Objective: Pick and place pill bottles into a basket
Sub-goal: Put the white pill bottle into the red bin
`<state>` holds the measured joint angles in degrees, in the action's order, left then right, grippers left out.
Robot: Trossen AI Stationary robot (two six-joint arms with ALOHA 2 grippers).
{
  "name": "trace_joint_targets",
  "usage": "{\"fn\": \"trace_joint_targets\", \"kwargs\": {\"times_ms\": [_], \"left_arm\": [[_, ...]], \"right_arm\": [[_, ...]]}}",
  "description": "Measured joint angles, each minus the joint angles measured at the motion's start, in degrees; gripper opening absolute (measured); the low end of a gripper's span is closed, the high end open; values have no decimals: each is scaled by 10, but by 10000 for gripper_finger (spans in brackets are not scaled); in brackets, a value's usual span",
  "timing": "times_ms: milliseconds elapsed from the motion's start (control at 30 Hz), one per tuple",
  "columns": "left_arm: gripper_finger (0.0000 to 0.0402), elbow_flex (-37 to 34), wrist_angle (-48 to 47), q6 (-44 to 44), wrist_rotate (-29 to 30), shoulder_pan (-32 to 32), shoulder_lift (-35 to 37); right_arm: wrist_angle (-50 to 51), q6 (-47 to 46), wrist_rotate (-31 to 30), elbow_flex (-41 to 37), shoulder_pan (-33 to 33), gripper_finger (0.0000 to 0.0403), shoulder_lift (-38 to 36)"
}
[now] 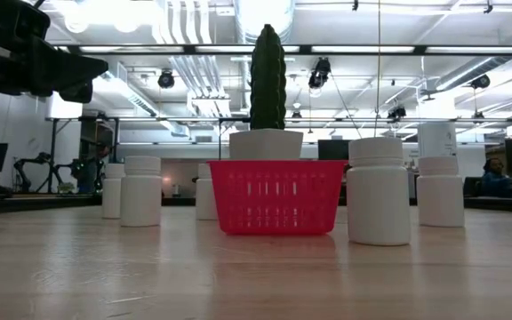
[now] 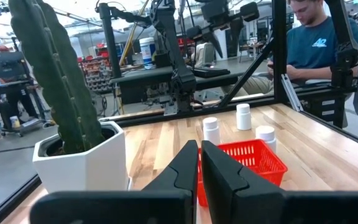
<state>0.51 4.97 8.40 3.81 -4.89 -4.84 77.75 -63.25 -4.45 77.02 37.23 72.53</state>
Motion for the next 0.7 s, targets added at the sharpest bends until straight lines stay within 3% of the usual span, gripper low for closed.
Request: {"fn": "trace_joint_targets", "kwargs": {"times_ms": [333, 700], "left_arm": [[3, 0, 0, 0, 0, 0, 0], [3, 0, 0, 0, 0, 0, 0]], "right_arm": [[-8, -29, 2, -22, 0, 232, 0], [-16, -42, -15, -23, 0, 239, 0]]}}
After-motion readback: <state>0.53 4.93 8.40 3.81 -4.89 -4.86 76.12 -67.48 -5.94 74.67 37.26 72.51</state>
